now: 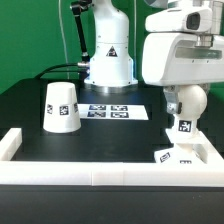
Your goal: Assemble lamp
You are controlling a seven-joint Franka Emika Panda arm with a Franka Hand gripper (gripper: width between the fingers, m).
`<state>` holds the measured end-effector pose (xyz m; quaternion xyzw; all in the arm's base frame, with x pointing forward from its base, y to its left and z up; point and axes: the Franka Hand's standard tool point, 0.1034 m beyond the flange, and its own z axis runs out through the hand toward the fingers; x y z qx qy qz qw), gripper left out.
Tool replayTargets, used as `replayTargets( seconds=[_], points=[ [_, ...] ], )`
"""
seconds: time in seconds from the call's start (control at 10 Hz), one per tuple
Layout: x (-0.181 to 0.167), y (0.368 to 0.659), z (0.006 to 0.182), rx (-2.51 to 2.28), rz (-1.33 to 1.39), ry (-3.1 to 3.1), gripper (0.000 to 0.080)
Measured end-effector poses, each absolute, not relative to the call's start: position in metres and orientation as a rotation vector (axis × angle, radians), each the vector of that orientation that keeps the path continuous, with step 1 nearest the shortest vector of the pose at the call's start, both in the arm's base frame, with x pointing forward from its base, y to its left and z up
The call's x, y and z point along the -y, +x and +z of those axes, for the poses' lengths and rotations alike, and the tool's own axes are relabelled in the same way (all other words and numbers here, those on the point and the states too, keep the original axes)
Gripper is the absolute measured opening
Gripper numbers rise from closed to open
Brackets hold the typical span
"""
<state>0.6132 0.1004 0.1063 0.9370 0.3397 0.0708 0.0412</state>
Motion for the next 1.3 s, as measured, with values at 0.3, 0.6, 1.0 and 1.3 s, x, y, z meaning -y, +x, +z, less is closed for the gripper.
replayTargets(
  seconds=[0.3, 0.6, 1.0, 1.3],
  points=[
    [-0.0991, 0.6144, 0.1077, -0.685, 0.259, 2.994, 0.0576],
    [-0.1016, 0.6084, 0.1075, -0.191, 0.281, 3.098, 0.0576],
    [-0.1018, 0.6095, 0.1073, 0.181, 0.293, 3.148, 0.0576],
    [-0.1025, 0.6073, 0.1057, 0.517, 0.267, 3.15, 0.0576]
  ],
)
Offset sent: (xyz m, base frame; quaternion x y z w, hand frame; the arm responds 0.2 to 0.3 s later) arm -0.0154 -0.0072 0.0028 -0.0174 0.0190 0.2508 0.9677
